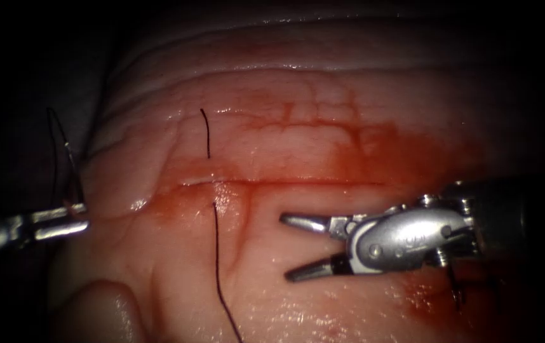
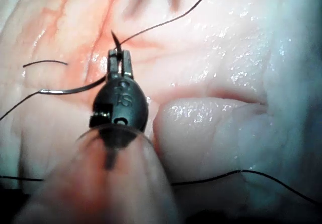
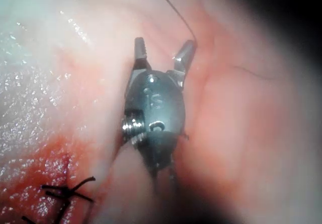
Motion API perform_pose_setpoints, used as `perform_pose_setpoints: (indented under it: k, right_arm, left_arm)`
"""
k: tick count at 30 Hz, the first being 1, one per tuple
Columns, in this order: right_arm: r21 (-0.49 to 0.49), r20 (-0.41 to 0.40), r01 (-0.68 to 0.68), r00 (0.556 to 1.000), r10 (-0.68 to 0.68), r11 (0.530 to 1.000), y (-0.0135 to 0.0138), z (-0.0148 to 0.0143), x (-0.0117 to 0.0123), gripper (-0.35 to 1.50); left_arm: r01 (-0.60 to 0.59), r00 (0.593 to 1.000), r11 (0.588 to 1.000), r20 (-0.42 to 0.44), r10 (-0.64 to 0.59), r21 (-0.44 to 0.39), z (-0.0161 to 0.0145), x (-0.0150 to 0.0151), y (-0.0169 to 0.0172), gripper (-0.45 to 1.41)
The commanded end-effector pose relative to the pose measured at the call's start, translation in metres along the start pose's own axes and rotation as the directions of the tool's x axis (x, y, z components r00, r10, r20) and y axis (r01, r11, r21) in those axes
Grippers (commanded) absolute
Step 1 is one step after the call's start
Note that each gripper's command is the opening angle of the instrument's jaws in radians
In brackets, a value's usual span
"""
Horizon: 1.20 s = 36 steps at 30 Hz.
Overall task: Wound Closure
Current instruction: Adjust the suture tail.
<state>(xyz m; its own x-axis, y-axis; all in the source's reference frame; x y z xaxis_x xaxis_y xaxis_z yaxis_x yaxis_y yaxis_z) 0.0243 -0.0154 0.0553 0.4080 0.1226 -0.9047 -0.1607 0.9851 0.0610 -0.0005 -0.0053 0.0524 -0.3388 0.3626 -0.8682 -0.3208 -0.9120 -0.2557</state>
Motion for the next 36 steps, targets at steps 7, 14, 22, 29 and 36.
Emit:
perform_pose_setpoints:
  k: [7,14,22,29,36]
  right_arm:
    - [-0.153,-0.017,-0.432,0.900,0.435,0.889,0.0034,0.0027,0.0008,0.57]
    - [-0.255,0.062,-0.661,0.718,0.694,0.706,0.0057,0.0069,0.0016,0.52]
    - [-0.383,0.183,-0.695,0.589,0.787,0.609,0.0069,0.0110,0.0010,0.51]
    - [-0.433,0.235,-0.682,0.546,0.804,0.589,0.0085,0.0143,0.0000,0.22]
    - [-0.398,0.209,-0.753,0.481,0.851,0.524,0.0089,0.0176,-0.0021,0.07]
  left_arm:
    - [0.001,1.000,1.000,0.001,-0.001,-0.007,0.0009,-0.0005,0.0004,-0.45]
    - [0.012,1.000,1.000,0.001,-0.012,-0.006,0.0009,-0.0005,0.0004,-0.45]
    - [0.018,1.000,1.000,0.003,-0.018,-0.007,0.0010,-0.0005,0.0004,-0.45]
    - [0.022,1.000,1.000,0.010,-0.022,-0.011,0.0011,-0.0006,0.0006,-0.45]
    - [0.021,1.000,1.000,0.009,-0.021,-0.010,0.0012,-0.0007,0.0006,-0.45]
